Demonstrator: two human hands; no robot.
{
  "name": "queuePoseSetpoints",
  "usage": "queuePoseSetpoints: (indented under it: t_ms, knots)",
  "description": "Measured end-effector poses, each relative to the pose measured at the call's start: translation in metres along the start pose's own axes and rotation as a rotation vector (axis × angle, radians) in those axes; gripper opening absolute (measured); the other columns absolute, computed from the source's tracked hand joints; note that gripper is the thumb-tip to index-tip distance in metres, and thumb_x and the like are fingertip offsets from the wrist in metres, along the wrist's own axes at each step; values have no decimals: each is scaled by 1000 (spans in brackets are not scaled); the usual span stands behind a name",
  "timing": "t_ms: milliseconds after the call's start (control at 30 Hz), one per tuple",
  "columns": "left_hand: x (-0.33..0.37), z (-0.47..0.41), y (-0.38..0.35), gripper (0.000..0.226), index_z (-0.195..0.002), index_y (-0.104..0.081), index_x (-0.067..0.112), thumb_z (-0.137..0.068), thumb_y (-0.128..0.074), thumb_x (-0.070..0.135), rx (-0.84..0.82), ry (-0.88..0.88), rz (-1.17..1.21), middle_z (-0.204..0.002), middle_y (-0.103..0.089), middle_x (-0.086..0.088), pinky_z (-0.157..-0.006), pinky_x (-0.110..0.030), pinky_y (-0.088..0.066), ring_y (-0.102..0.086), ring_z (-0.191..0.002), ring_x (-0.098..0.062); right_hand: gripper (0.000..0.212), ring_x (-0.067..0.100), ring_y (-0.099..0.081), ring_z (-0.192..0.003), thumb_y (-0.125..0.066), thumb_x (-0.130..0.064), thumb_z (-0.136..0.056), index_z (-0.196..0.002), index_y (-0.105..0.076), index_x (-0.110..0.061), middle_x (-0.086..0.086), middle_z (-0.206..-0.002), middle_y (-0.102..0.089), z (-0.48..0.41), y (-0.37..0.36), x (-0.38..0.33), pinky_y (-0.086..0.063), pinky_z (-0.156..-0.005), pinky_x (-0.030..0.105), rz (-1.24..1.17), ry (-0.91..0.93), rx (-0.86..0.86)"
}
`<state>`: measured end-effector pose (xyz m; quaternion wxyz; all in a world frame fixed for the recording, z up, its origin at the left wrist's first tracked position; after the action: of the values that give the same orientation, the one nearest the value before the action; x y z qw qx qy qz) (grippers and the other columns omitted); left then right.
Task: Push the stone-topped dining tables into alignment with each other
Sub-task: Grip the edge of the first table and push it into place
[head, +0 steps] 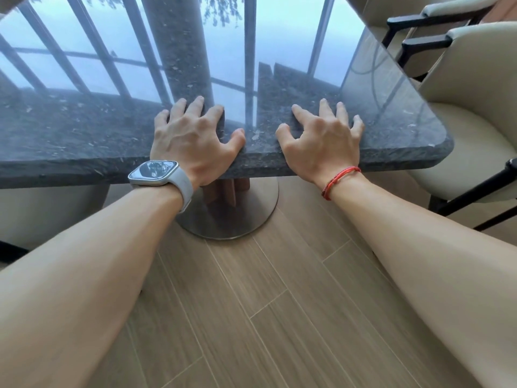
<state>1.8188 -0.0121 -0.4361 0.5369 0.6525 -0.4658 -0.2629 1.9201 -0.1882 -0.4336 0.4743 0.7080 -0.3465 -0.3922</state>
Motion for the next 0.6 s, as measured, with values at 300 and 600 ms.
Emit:
queuePoseSetpoints:
  t_ms: [300, 600]
  knots:
    - [-1, -1, -2, 73, -134, -59, 24, -87, -30, 72, 6, 2, 8, -147, -55, -7, -115, -57, -31, -44, -139, -33, 55, 40, -28, -149, -39, -59, -89, -135, -60, -37, 17, -157, -42, 1, 1, 0, -12, -120, 63, -15, -13, 6]
    - [-1, -1, -2, 74, -136, -57, 25, -87, -29, 73, -15, 5, 3, -147, -55, -8, -116, -57, -30, -43, -141, -34, 53, 39, -28, -149, -42, -57, -91, -136, -60, -36, 16, -157, -43, 1, 2, -1, -11, -120, 62, -30, -16, 14]
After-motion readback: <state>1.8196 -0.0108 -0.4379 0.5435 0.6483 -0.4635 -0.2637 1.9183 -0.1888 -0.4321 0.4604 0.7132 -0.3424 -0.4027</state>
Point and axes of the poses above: each hand's wrist, its own z-axis away from the middle knuckle, its own y-axis out of the back of the hand, x = y × z, the point moved 1 cm from there along -z, towards the middle knuckle
